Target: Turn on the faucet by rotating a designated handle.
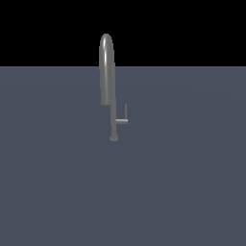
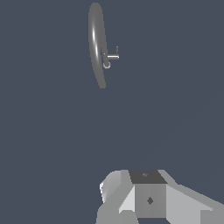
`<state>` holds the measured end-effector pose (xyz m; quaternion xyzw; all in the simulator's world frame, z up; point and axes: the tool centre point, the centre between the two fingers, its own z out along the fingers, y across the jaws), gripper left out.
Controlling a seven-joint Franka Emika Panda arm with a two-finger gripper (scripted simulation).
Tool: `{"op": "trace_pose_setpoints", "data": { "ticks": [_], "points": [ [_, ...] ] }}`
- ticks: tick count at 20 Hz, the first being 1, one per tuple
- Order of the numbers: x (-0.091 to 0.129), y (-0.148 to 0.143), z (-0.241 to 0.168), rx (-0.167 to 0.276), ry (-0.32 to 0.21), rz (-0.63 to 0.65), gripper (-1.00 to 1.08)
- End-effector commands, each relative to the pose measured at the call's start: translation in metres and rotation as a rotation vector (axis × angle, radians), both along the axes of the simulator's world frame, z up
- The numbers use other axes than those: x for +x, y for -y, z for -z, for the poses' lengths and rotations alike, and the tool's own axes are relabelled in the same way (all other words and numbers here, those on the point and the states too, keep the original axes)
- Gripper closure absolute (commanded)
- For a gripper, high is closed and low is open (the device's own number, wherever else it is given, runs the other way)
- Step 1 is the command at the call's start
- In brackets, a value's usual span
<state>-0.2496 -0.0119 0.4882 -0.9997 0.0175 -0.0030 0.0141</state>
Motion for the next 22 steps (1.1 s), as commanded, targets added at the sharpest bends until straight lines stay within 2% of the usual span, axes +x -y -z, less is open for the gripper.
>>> {"op": "trace_pose_setpoints", "data": {
  "ticks": [1,6,12,17,22],
  "points": [
    [0.000,0.000,0.000,0.000,0.000,0.000,1.08],
    [0.003,0.000,0.001,0.008,-0.008,0.008,1.08],
    [0.016,-0.002,0.004,0.041,-0.040,0.041,1.08],
    [0.035,-0.003,0.010,0.087,-0.086,0.087,1.08],
    [0.061,-0.004,0.018,0.152,-0.150,0.151,1.08]
  ]
}}
